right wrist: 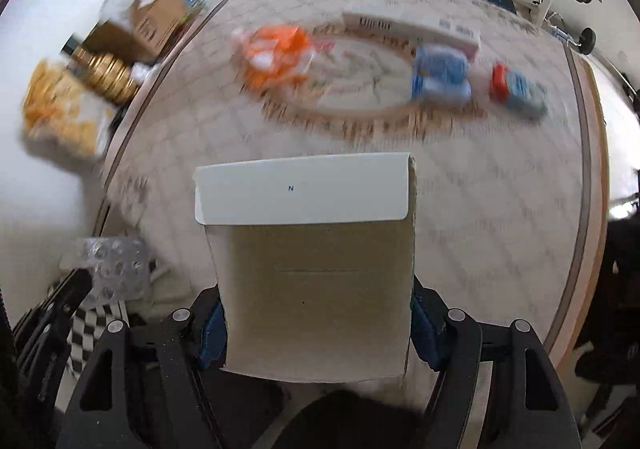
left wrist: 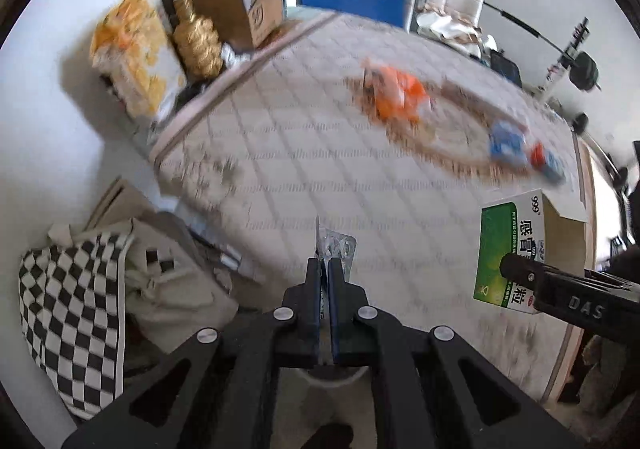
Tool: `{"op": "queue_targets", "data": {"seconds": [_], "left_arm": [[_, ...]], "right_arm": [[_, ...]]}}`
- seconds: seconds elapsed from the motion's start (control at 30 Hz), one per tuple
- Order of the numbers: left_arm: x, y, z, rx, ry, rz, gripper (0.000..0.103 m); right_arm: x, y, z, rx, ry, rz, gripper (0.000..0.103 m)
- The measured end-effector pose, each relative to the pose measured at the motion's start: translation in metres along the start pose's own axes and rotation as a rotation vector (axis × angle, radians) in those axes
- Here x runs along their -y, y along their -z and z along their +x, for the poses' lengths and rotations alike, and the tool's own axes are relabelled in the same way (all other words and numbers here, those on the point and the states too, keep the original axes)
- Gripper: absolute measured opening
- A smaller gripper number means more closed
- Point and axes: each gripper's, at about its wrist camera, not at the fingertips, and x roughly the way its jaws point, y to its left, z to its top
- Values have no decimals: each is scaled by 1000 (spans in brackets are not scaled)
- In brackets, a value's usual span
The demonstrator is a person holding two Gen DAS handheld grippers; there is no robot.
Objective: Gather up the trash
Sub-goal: 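Carry blister pack and white box over the bin and release them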
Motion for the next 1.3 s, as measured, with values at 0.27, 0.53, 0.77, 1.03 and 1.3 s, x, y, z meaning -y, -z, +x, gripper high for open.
{"op": "queue_targets", "data": {"seconds": [0.27,0.53,0.77,1.03,1.3], "left_arm": [[-31,111,31,-175,25,25,1],[-59,179,142,-358,134,-153,1],[-75,210,283,-459,256,-314,1],[-76,233,416,-546,279,-302,1],[-85,253,457,-600,251,-253,76]], "right_arm": [[-13,148,28,-131,-37,31,76],[9,248,151,-339,0,10,75],[48,278,296,-381,46,62,75],[71,272,438,-395,23,93,76],[66,268,504,-387,-15,40,103]]}}
